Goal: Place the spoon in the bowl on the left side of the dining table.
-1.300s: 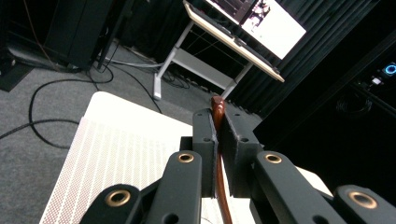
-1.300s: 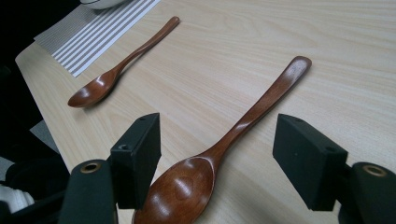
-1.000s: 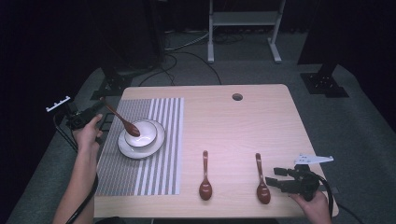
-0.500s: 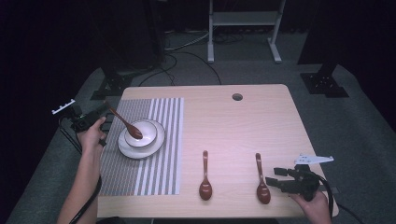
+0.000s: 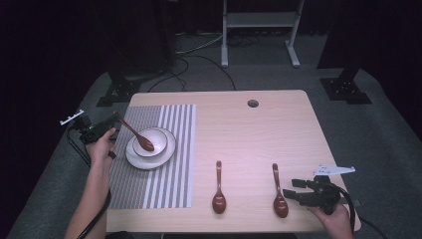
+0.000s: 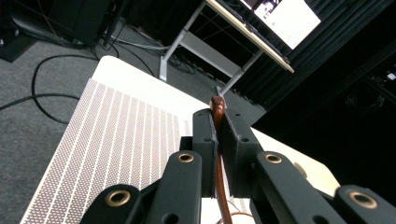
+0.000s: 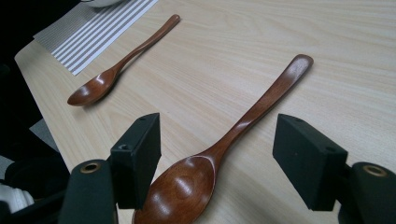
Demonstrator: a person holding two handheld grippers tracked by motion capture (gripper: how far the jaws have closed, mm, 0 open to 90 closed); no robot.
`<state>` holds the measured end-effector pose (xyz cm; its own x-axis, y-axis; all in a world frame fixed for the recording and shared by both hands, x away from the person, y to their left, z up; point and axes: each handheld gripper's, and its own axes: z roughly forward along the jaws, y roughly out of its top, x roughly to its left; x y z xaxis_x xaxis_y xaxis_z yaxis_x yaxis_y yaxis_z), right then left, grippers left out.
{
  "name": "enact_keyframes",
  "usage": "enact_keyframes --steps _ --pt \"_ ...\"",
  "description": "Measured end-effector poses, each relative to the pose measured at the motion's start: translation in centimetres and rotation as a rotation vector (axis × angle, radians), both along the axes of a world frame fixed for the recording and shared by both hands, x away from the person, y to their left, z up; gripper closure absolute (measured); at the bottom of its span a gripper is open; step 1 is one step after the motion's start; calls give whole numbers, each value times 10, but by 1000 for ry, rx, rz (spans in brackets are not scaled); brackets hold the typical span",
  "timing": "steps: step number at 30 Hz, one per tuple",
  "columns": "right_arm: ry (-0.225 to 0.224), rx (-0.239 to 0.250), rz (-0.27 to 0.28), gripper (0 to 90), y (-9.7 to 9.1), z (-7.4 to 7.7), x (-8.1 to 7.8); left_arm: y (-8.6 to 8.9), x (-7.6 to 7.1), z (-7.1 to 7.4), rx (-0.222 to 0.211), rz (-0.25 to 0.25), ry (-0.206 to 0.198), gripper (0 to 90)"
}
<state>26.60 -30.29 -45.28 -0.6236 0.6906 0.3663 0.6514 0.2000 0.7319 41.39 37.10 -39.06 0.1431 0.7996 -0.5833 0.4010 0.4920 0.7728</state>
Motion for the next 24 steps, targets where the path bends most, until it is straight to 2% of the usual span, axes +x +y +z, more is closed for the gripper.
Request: enact_keyframes --steps 24 --pt "0 -2 6 311 1 -1 0 -9 4 -16 -2 -22 28 841"
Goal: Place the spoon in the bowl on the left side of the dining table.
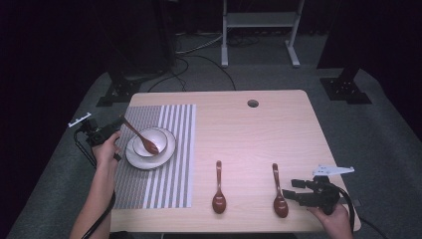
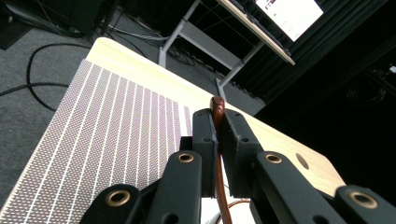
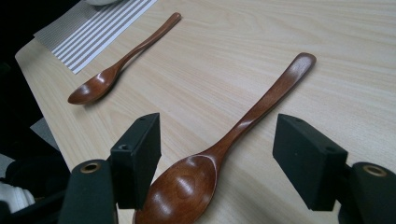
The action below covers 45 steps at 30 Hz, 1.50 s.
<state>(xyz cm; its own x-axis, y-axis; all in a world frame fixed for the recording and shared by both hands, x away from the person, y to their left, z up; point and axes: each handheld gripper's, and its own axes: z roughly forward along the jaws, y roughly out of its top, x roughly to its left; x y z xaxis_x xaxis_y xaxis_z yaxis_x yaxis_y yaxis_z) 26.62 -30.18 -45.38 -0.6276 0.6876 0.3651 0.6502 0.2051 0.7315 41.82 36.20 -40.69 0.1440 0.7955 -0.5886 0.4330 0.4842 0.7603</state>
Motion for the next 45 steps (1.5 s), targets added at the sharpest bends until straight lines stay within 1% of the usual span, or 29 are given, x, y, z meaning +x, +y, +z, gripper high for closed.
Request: enact_keyframes --steps 9,12,14,23,24,25,26,29,30,32,36,40,42,44,45 --pt "1 0 2 311 0 0 0 -2 1 -5 -24 -8 4 836" --pt "1 0 2 311 0 0 0 -1 1 -7 -30 -4 6 802" --pt "1 0 2 311 0 0 0 -1 1 -8 -26 -2 12 773" --pt "2 0 2 311 1 0 0 3 -1 -11 -6 -7 32 735" --pt "2 -1 2 311 1 0 0 3 -1 -12 -8 -11 35 725" --pt "3 0 3 311 1 0 0 2 -1 -13 -19 -18 37 694" --pt "3 0 3 311 1 0 0 2 -1 -13 -14 -24 38 681" --pt "4 -1 5 311 2 0 0 1 -2 -14 -6 -23 38 655" --pt "1 -1 6 311 2 0 0 1 -2 -14 -2 -20 43 645" --pt "1 -2 5 311 2 0 0 1 -3 -13 8 -22 45 612" --pt "-1 0 3 311 1 1 0 2 -7 -13 24 -27 51 596" --pt "-3 1 0 311 1 1 0 3 -12 -14 27 -27 51 584" --pt "-4 1 0 311 1 1 0 3 -14 -13 34 -30 50 574" --pt "-3 2 -2 311 1 1 0 4 -17 -13 51 -35 52 565" --pt "-4 1 -4 311 1 1 0 4 -19 -13 50 -36 52 551"
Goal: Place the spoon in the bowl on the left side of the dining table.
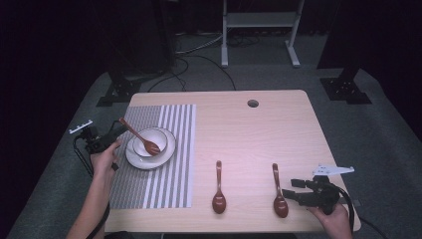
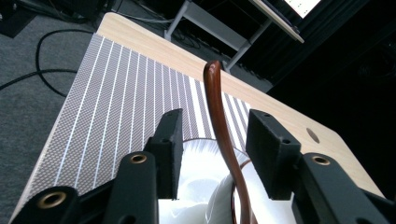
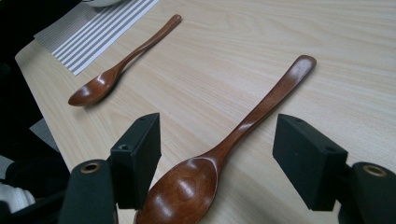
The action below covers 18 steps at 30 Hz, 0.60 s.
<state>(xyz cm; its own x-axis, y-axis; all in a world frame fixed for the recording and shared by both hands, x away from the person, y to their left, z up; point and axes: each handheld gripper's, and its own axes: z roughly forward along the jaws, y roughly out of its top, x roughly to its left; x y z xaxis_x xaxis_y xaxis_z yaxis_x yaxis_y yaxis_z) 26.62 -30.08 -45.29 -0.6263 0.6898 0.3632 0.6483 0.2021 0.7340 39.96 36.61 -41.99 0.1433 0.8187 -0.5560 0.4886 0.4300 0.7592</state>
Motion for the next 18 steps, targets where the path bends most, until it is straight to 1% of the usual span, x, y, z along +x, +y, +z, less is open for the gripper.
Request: enact_keyframes --steps 5,7,13,15,18 --pt "1 2 -9 309 -1 0 1 1 -6 1 19 -20 -1 498" --pt "0 6 -16 305 -2 0 1 0 -9 2 21 -30 -2 478" --pt "0 17 -45 292 -7 -1 1 -3 -16 7 55 -60 -5 411" --pt "0 16 -47 293 -8 -1 1 -5 -18 8 58 -65 -3 382" --pt "-4 15 -51 293 -10 0 0 -8 -20 8 83 -64 -4 344"
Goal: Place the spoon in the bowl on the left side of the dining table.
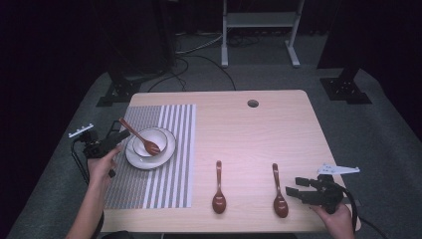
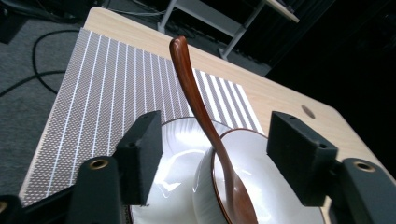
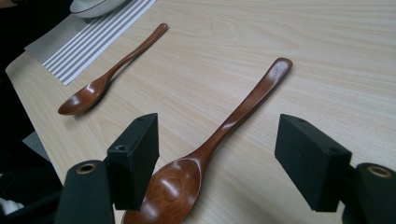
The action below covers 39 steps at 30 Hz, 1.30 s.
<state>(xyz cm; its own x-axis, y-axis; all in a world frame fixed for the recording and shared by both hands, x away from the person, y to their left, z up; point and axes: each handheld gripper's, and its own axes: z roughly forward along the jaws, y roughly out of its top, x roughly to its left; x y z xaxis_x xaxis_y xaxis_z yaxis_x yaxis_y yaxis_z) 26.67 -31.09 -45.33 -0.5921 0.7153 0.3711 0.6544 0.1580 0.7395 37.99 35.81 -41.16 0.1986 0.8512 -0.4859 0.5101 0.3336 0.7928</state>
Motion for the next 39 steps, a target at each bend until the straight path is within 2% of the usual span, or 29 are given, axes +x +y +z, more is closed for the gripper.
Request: enact_keyframes --steps 4,6,10,14,19,25,30,32,39 --pt "-6 1 -3 293 -2 1 -1 -2 -2 0 13 -5 -2 319" --pt "-7 0 -8 293 -2 2 -2 -3 -3 1 35 -6 -5 296" --pt "-14 -6 -16 293 -3 4 -5 -6 -6 3 41 -20 -8 258" --pt "-18 1 -28 294 -5 5 -5 -9 -7 4 40 -40 -8 197" --pt "-18 -2 -28 293 -4 5 -4 -14 -10 8 31 -46 -27 167" --pt "-13 -13 -29 293 -6 4 -4 -22 -9 12 42 -71 -38 166" --pt "-19 -9 -36 293 -7 5 -5 -26 -12 10 31 -90 -36 166" --pt "-21 -11 -34 293 -7 6 -6 -29 -13 10 36 -97 -26 113" --pt "-22 -20 -32 293 -7 6 -6 -41 -13 15 36 -134 -37 106"
